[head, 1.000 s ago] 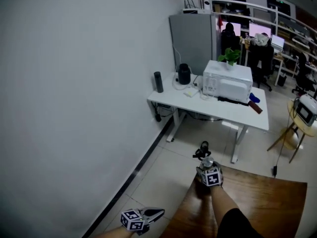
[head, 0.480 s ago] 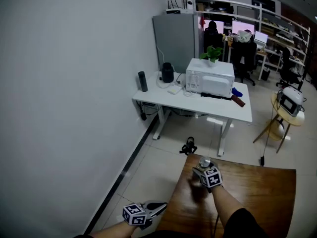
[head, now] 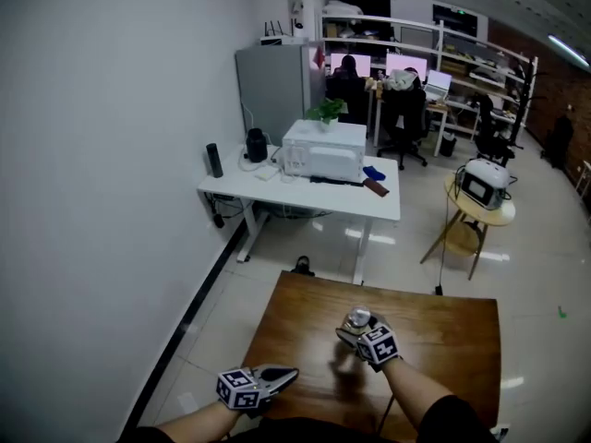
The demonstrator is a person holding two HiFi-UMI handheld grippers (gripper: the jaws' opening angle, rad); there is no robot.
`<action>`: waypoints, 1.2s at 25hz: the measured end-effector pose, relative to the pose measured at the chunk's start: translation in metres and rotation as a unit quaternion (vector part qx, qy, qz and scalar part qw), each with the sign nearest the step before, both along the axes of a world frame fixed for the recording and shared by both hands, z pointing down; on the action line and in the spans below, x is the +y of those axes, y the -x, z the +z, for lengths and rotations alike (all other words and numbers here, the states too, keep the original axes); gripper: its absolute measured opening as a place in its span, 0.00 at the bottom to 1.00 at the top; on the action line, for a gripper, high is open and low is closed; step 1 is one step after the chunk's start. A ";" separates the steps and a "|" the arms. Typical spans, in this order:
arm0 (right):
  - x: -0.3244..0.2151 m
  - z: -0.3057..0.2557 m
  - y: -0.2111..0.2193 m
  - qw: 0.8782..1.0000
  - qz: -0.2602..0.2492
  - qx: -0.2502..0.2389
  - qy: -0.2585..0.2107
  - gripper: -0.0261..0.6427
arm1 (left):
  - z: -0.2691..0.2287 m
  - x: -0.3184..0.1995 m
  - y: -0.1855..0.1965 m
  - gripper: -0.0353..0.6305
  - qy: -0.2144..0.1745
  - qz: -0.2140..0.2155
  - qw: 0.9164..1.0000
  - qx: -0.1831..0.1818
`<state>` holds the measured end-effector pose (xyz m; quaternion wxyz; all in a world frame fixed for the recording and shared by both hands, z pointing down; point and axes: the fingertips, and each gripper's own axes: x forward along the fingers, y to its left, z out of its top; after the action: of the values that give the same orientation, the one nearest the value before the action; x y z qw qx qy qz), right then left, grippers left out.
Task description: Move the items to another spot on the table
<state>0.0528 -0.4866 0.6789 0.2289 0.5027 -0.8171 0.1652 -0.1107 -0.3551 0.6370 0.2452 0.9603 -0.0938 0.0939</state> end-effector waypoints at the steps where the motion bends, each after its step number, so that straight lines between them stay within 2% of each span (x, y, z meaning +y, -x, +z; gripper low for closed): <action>1: 0.022 -0.001 -0.017 1.000 -0.002 0.003 0.003 0.61 | -0.004 0.015 -0.020 0.04 0.000 -0.002 1.000 0.009; 5: 0.109 -0.004 -0.077 1.000 0.008 0.003 0.011 0.61 | -0.025 0.073 -0.081 0.04 -0.010 0.021 0.999 0.025; 8: 0.175 0.000 -0.121 0.999 0.047 -0.006 0.019 0.61 | -0.031 0.110 -0.108 0.04 -0.019 0.054 0.998 0.026; 11: 0.242 0.010 -0.170 0.995 0.099 -0.001 0.026 0.61 | -0.029 0.147 -0.127 0.04 -0.012 0.085 0.996 0.030; 13: 0.290 0.020 -0.204 0.989 0.144 0.010 0.029 0.61 | -0.023 0.179 -0.134 0.04 -0.005 0.110 0.994 0.026; 16: 0.343 0.026 -0.251 0.976 0.216 0.013 0.028 0.61 | -0.023 0.208 -0.149 0.04 -0.018 0.149 0.989 0.011; 18: 0.376 0.024 -0.277 0.970 0.242 0.024 0.033 0.61 | -0.028 0.227 -0.164 0.04 -0.021 0.163 0.986 0.006; 21: 0.429 0.027 -0.324 0.966 0.253 0.032 0.038 0.61 | -0.034 0.269 -0.197 0.04 -0.035 0.185 0.982 0.001; 24: 0.465 0.028 -0.369 0.967 0.250 0.031 0.034 0.61 | -0.032 0.297 -0.239 0.04 -0.047 0.179 0.983 -0.006; 27: 0.491 0.034 -0.401 0.975 0.216 0.035 0.040 0.61 | -0.026 0.331 -0.289 0.04 -0.033 0.160 0.987 -0.004; 30: 0.507 0.038 -0.436 0.979 0.193 0.044 0.037 0.61 | -0.027 0.371 -0.346 0.04 -0.012 0.170 0.985 0.014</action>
<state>0.4888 0.0209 0.7166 0.2468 0.6490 -0.6871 0.2140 0.2349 0.0162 0.6100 0.2154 0.9664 0.0737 0.1193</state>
